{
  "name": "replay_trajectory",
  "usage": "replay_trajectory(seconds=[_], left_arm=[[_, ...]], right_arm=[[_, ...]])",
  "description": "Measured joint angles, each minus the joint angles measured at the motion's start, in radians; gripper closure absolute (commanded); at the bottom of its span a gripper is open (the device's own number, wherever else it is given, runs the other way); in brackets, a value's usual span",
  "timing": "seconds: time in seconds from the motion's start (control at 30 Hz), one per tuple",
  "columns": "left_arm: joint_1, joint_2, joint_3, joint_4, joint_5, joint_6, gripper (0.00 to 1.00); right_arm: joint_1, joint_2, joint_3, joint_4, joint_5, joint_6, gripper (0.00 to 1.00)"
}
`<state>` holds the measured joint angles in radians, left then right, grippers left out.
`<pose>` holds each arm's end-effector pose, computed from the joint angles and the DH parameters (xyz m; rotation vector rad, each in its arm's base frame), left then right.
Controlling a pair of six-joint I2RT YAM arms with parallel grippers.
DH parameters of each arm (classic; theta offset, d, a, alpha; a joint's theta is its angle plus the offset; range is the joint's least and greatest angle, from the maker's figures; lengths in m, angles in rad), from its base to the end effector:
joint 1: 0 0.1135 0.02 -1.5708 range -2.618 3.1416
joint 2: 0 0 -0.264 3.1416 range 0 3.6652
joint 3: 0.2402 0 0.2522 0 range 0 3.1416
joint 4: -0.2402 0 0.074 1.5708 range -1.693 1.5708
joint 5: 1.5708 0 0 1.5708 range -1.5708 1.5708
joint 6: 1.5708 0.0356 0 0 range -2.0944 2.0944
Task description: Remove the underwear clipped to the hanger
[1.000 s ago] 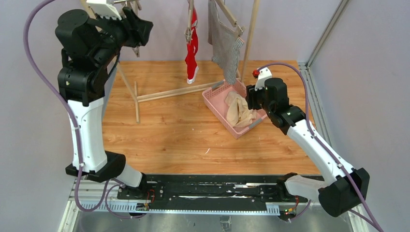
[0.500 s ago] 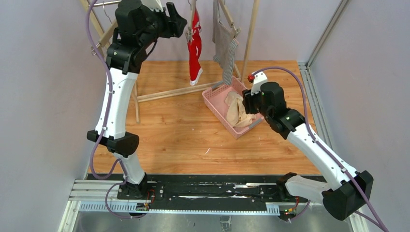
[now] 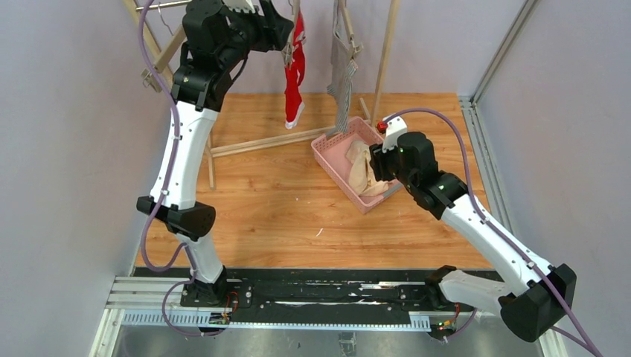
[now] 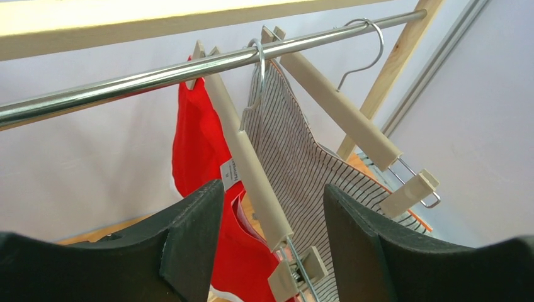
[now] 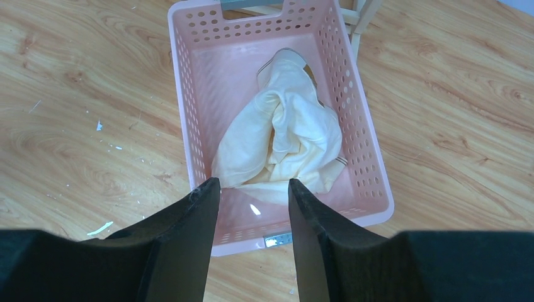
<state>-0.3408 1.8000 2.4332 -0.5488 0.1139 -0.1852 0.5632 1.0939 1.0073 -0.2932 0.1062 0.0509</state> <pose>0.3294 -0.1211 0.5731 0.2101 1.4931 -0.5086 0.2131 0.1301 0.3461 -0.4281 1.9131 0.3019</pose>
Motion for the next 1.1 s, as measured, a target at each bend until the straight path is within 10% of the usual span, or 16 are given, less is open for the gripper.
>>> replay_trajectory(seconds=[0.5,0.97,1.1], left_arm=[[-0.017,0.098,0.0,0.007,-0.046,0.053,0.44],[-0.019,0.103,-0.001,0.007,-0.094,0.094,0.99],[-0.021,0.103,-0.007,0.016,-0.1,0.097,1.0]], right_arm=[[0.019,-0.037,-0.036,0.011,0.001,-0.008,0.54],[0.019,-0.052,-0.061,0.044,0.003,-0.025,0.53],[0.019,-0.055,-0.065,0.051,0.01,-0.026,0.53]])
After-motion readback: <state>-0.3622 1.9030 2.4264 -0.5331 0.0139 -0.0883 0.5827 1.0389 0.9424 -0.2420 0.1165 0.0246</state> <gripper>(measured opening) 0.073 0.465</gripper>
